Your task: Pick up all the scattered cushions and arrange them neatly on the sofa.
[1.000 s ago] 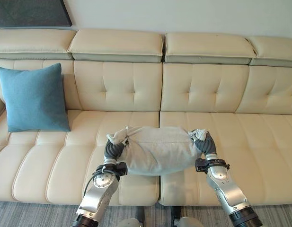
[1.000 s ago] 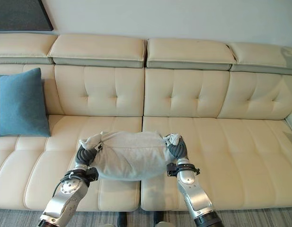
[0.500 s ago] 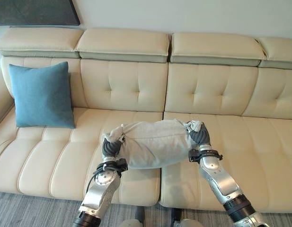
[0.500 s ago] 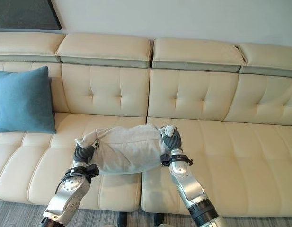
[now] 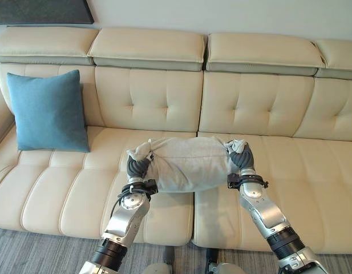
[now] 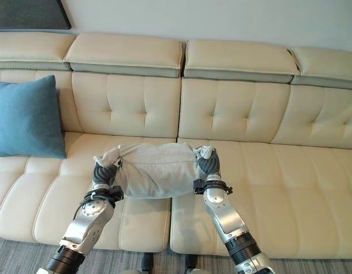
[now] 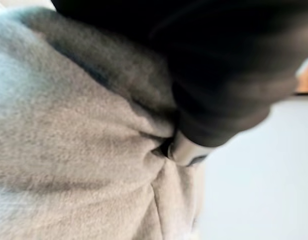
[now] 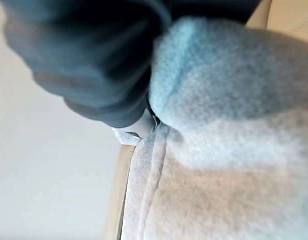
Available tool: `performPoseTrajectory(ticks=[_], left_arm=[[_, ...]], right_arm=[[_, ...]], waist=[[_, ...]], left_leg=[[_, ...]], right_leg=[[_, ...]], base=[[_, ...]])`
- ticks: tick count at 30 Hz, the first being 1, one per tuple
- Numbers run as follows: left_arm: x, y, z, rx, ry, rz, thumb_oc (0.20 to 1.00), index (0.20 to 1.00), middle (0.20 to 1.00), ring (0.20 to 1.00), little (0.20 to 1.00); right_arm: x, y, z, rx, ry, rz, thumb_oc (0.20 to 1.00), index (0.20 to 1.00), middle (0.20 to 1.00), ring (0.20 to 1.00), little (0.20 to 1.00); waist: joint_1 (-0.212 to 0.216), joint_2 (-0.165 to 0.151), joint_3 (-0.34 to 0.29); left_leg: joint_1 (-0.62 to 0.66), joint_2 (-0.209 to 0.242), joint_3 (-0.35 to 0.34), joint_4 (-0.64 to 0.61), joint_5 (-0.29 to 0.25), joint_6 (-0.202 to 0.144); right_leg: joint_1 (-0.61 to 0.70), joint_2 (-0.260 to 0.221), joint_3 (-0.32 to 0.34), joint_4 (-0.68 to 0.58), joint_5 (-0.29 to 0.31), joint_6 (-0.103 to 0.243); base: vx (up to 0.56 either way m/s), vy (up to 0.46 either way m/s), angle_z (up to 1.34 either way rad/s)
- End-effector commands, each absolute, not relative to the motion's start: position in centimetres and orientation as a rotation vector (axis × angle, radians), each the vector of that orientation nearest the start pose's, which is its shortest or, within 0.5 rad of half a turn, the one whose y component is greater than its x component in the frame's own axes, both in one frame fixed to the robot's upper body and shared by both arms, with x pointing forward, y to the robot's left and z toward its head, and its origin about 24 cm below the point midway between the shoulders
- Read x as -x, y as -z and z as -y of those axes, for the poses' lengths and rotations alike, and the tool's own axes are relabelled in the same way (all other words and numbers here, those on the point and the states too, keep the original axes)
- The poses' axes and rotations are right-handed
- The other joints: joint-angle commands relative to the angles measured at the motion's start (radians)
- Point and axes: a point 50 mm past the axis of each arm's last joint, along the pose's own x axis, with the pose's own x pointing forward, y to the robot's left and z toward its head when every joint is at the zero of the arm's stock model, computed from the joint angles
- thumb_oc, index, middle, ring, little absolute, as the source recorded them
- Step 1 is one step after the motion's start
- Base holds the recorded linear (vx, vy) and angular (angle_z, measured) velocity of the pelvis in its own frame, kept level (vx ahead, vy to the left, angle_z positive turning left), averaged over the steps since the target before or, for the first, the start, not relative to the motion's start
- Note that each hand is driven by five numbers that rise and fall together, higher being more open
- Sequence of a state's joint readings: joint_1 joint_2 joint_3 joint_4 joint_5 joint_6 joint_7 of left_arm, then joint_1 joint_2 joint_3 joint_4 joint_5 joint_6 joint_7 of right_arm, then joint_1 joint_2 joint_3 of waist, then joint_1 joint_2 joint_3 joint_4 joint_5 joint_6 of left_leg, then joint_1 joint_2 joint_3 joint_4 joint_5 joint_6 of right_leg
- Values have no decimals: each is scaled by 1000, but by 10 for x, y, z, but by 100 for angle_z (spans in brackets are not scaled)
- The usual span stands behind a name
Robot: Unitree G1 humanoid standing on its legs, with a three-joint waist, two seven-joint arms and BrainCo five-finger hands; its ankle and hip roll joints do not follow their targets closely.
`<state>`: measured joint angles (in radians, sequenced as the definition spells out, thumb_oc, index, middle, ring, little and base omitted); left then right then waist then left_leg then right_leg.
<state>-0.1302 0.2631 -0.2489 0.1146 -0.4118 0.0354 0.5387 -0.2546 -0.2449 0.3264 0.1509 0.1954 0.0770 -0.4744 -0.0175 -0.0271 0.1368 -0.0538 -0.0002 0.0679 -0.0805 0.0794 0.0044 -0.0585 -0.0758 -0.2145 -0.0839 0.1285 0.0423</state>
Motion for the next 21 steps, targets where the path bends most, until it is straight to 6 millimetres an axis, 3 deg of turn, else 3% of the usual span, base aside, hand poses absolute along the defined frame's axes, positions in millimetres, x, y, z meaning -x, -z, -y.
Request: performPoseTrajectory(ticks=[1,5,11,13,14,15,16,17,19,20,21], left_arm=[[-304,-82,-137,102,-187,80,200,200,200,200,200],[-313,-74,-135,64,-201,37,200,200,200,200,200],[-341,-77,-132,-13,-232,12,200,200,200,200,200],[-368,-92,-144,-116,-255,3,200,200,200,200,200],[-378,-98,-151,-150,-252,-11,445,445,445,445,445],[-388,-103,-159,-182,-238,-47,831,831,831,831,831],[-396,-119,-166,-215,-231,-25,1000,1000,1000,1000,1000],[-403,-129,-183,-253,-253,-45,1000,1000,1000,1000,1000],[-407,-137,-189,-244,-262,-53,1000,1000,1000,1000,1000],[-413,-147,-208,-198,-305,-100,1000,1000,1000,1000,1000],[-414,-156,-216,-170,-335,-97,1000,1000,1000,1000,1000]], right_arm=[[-304,-92,118,62,112,153,200,200,200,200,200],[-308,-75,117,74,130,78,200,200,200,200,200],[-328,-69,108,127,141,24,200,200,200,200,200],[-354,-74,114,261,132,-13,200,200,200,200,200],[-368,-81,123,347,119,-32,809,809,809,809,809],[-384,-96,134,443,93,-54,1000,1000,1000,1000,1000],[-394,-107,143,481,99,-75,1000,1000,1000,1000,1000],[-406,-126,158,618,96,-90,1000,1000,1000,1000,1000],[-412,-138,165,660,119,-102,1000,1000,1000,1000,1000],[-419,-154,191,718,183,-173,1000,1000,1000,1000,1000],[-421,-164,199,739,208,-182,1000,1000,1000,1000,1000]], waist=[[-5,-7,-22],[-15,-4,-18],[-25,1,-6],[-33,1,1],[-34,0,7],[-34,-1,6],[-31,-2,4],[-30,-6,6],[-30,-7,3],[-27,-9,-3],[-26,-9,-3]], left_leg=[[55,-3,65,-7,-137,-13],[44,1,71,-7,-136,-17],[15,6,81,-7,-124,-25],[-21,9,84,-7,-109,-32],[-30,10,85,-7,-104,-35],[-41,11,85,-7,-97,-40],[-51,10,85,-7,-91,-43],[-55,13,86,-7,-87,-48],[-61,13,84,-7,-82,-51],[-67,14,82,-7,-76,-57],[-66,14,80,-7,-75,-58]], right_leg=[[84,-10,23,-3,-181,81],[68,-8,27,-3,-180,80],[34,-6,32,-3,-173,81],[-4,-4,40,-3,-158,81],[-14,-2,42,-3,-153,81],[-26,0,43,-3,-148,81],[-35,1,41,-3,-142,82],[-38,1,42,-3,-138,82],[-45,2,42,-3,-133,83],[-51,3,39,-3,-127,86],[-50,3,38,-3,-127,86]], base=[[43,-10,-3],[29,-14,-7],[-18,-13,-7],[-86,-12,0],[-72,-9,-3],[-66,-15,-4],[-54,-18,-4],[-40,-20,-2],[0,0,0],[-6,-9,-3],[-3,-12,-3]])
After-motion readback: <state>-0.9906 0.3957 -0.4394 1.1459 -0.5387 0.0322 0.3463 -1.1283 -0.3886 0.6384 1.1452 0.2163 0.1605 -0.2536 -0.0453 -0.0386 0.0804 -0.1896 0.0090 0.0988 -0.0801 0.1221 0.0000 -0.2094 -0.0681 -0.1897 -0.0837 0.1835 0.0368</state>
